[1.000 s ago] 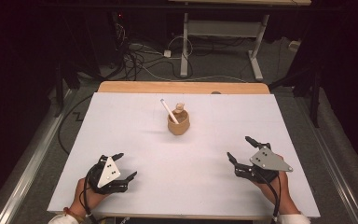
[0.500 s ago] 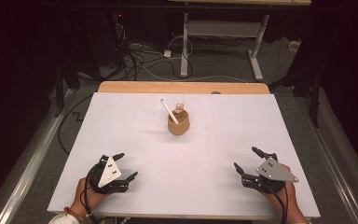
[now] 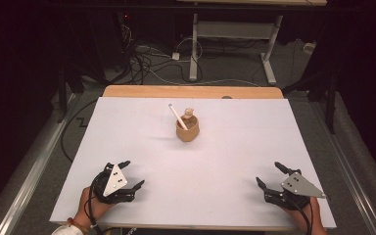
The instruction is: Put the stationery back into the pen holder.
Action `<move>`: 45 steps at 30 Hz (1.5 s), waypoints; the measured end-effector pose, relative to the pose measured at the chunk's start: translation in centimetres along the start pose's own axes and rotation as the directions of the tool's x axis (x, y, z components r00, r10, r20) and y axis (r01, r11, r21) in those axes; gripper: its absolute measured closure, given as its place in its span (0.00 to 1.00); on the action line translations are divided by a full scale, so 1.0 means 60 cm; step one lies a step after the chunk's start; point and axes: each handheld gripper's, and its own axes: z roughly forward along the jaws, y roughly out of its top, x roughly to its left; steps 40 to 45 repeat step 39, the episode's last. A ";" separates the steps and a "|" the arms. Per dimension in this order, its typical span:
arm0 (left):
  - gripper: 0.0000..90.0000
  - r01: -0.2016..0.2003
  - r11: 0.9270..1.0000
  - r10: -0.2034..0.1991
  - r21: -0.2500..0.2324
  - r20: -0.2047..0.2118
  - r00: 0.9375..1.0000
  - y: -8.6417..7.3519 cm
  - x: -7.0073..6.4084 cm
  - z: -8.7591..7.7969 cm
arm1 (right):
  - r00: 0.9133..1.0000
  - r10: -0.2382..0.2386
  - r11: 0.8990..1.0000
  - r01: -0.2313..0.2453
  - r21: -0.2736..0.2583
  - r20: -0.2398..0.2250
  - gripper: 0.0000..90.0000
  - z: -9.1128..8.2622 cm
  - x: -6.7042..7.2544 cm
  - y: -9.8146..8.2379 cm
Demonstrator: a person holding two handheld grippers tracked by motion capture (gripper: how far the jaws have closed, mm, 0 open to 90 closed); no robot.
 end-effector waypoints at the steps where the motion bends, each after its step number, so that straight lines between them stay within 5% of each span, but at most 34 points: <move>1: 0.23 -0.007 1.000 0.007 0.003 0.001 1.000 0.000 -0.001 0.000 | 1.000 -0.003 1.000 0.003 -0.003 -0.003 0.24 0.000 0.001 0.001; 45: 0.23 -0.015 1.000 0.015 -0.005 -0.006 1.000 0.003 -0.002 -0.003 | 1.000 0.004 1.000 -0.004 0.013 0.011 0.24 0.004 0.007 0.003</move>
